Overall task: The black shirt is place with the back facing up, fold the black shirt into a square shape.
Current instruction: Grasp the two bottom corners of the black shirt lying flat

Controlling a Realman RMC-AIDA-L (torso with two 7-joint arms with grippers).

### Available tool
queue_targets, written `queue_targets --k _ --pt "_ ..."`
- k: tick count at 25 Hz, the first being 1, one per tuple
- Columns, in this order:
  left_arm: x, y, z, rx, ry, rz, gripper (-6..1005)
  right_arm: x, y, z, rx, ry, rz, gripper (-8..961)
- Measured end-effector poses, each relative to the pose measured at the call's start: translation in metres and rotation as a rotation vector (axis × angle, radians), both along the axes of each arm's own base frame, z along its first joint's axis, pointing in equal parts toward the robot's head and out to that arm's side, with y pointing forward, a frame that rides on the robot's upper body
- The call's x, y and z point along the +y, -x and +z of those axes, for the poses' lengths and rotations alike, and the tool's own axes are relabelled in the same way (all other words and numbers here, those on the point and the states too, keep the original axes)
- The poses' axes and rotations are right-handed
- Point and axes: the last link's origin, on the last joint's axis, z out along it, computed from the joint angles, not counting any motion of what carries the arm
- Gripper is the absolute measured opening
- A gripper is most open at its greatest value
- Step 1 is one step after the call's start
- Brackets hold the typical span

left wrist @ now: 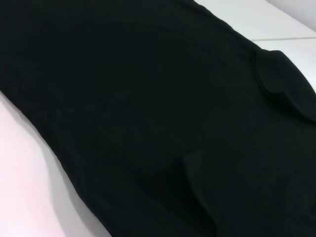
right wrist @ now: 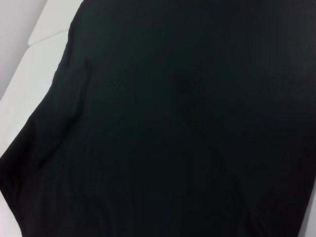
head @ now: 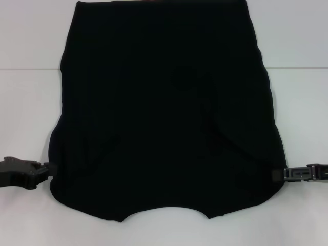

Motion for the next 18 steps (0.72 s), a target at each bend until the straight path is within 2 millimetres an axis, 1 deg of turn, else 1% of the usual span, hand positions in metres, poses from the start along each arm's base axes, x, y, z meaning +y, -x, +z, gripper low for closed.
queue_targets --k 10,15,18 --pt "0.0028 -0.0011 -0.0001 -0.001 0.002 -0.004 53 0.0032 0.0002 -0.0038 -0.012 -0.009 -0.003 784" --pt "0.0029 -0.0012 -0.0002 -0.002 0.002 -0.005 53 0.0051 -0.0003 -0.0023 -0.015 -0.024 -0.006 572" --pt "0.0028 -0.0014 -0.0006 -0.003 0.002 -0.004 53 0.0055 -0.0008 -0.0026 -0.018 -0.027 -0.008 428"
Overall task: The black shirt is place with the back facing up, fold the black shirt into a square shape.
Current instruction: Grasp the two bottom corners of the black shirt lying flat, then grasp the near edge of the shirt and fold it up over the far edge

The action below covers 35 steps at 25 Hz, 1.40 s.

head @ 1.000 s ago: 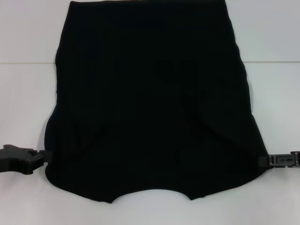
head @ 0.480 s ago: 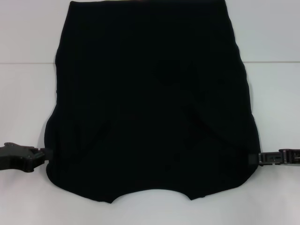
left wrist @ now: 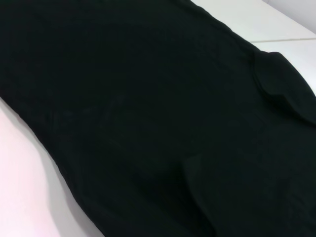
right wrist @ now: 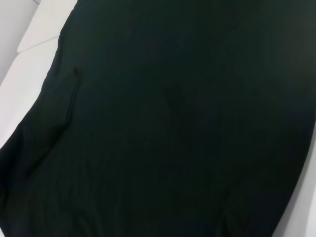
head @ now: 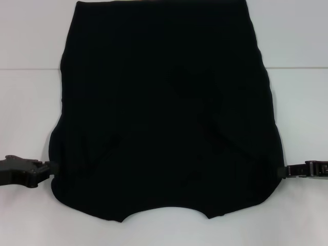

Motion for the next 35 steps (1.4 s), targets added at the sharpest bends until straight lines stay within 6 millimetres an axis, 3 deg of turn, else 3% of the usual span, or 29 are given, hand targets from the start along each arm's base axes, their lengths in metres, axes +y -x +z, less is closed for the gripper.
queue_targets --k 2,12,20,26,35 --pt "0.000 0.000 -0.001 -0.001 0.000 0.000 53 0.000 0.000 -0.001 -0.001 -0.001 0.000 332" --pt "0.003 -0.002 -0.003 -0.018 -0.009 0.003 52 -0.005 -0.006 0.001 0.015 -0.032 -0.005 92" --pt "-0.009 0.003 0.006 -0.102 -0.028 0.083 52 -0.026 -0.023 0.015 0.067 -0.095 0.001 43" --pt "-0.034 0.004 0.018 -0.183 -0.007 0.089 52 -0.051 -0.034 0.025 0.102 -0.094 0.040 43" --pt "-0.073 0.009 0.018 -0.261 0.070 0.113 52 -0.098 -0.048 0.038 0.154 -0.070 0.104 42"
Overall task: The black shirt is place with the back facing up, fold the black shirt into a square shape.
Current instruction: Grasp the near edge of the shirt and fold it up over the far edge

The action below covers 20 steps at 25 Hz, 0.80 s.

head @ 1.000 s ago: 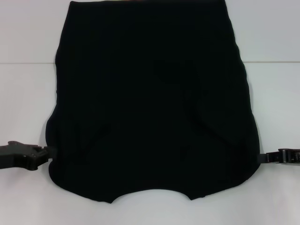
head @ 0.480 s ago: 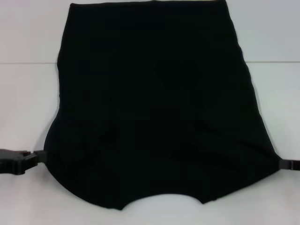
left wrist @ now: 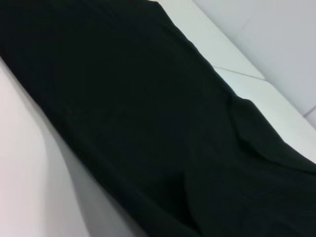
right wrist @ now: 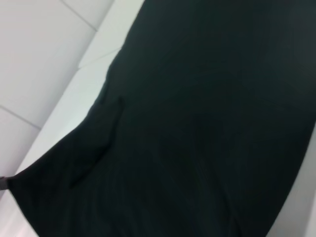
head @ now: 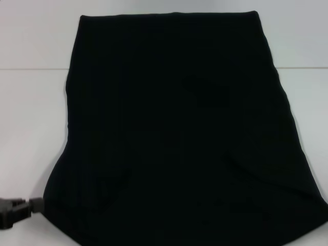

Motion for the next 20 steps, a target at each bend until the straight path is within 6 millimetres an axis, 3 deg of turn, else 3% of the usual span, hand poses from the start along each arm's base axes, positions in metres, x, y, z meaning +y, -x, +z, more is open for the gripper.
queue_targets --k 7,11,14,20 --pt "-0.028 -0.001 -0.001 -0.045 0.075 -0.012 52 -0.034 -0.007 0.003 0.026 0.043 0.035 43" --pt "-0.030 -0.002 -0.002 -0.059 0.074 -0.016 52 -0.039 -0.008 0.005 0.029 0.032 0.038 42" --pt "-0.018 -0.007 -0.001 -0.065 0.066 -0.037 52 -0.026 -0.003 0.008 0.029 0.002 0.060 42" --pt "0.039 -0.026 -0.003 -0.081 0.003 -0.101 53 0.023 0.021 0.005 0.042 -0.125 0.151 43"
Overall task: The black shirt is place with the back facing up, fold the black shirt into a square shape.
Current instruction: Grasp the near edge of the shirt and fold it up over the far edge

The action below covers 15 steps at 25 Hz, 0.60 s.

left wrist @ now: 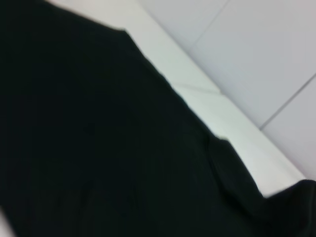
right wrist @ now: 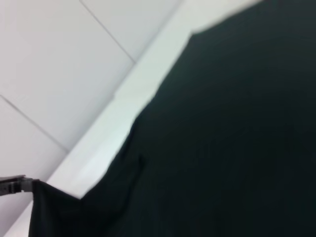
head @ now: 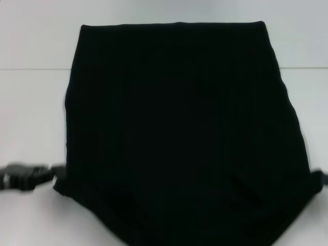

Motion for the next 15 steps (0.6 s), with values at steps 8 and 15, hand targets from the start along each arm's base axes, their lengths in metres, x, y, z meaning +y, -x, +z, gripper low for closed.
queue_targets --k 8,15 --pt "0.091 -0.039 -0.011 -0.021 -0.145 -0.019 53 0.077 0.034 -0.005 -0.042 -0.169 0.029 42" --pt "0.140 -0.049 -0.017 0.026 -0.316 0.070 53 0.134 0.057 -0.027 -0.125 -0.259 -0.027 43"
